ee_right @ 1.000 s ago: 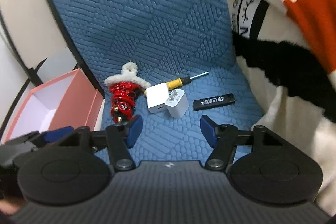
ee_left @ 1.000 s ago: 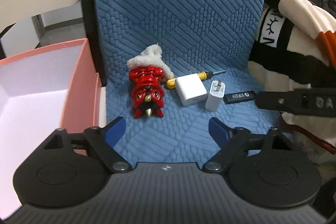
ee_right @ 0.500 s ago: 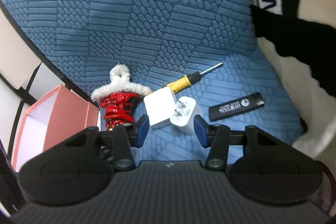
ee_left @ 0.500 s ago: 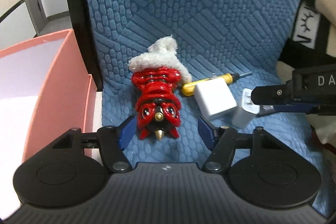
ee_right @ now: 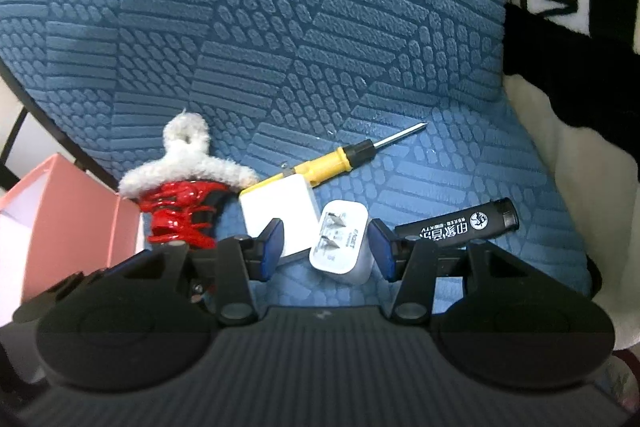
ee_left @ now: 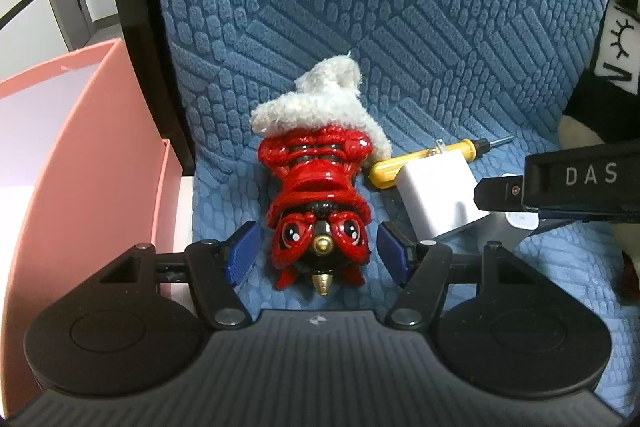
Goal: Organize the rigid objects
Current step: 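Close the left gripper on the red toy while the right gripper grasps the white plug adapter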
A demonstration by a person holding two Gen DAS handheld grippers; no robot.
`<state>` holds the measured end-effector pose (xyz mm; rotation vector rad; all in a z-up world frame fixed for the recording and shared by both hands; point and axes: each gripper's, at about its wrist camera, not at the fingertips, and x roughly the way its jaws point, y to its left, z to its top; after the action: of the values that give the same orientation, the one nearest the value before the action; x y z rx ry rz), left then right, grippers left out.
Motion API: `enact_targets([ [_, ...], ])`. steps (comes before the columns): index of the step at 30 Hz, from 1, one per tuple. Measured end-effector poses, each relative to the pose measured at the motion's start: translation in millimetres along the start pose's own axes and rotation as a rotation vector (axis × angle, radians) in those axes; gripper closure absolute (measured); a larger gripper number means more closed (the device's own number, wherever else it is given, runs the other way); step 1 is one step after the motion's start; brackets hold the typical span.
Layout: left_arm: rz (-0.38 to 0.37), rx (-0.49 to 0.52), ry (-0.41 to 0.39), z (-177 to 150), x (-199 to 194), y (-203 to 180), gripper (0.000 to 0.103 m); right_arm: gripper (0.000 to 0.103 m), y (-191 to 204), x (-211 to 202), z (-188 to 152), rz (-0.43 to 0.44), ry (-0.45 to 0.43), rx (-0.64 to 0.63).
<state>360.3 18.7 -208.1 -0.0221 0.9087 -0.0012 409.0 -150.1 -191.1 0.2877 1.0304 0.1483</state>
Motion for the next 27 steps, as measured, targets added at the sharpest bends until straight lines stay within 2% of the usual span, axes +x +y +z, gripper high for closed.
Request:
enact_targets([
  [4,-0.006,-0.016,0.013,-1,4,2,0.033,0.052,-4,8,-2,-0.024,0.022,0.027],
  [8,-0.016,-0.023,0.008,-2,3,2,0.033,0.064,-2,5,-3,-0.031,0.006,0.011],
  [10,-0.019,-0.019,0.012,-4,2,2,0.041,0.066,-2,4,-4,-0.035,0.002,0.003],
  [19,-0.039,-0.061,0.001,-9,-8,5,0.044,0.071,2,-4,-11,-0.051,0.006,-0.024],
  [27,-0.078,-0.118,-0.023,-10,-43,10,0.044,0.072,-2,-18,-26,-0.075,0.009,-0.045],
])
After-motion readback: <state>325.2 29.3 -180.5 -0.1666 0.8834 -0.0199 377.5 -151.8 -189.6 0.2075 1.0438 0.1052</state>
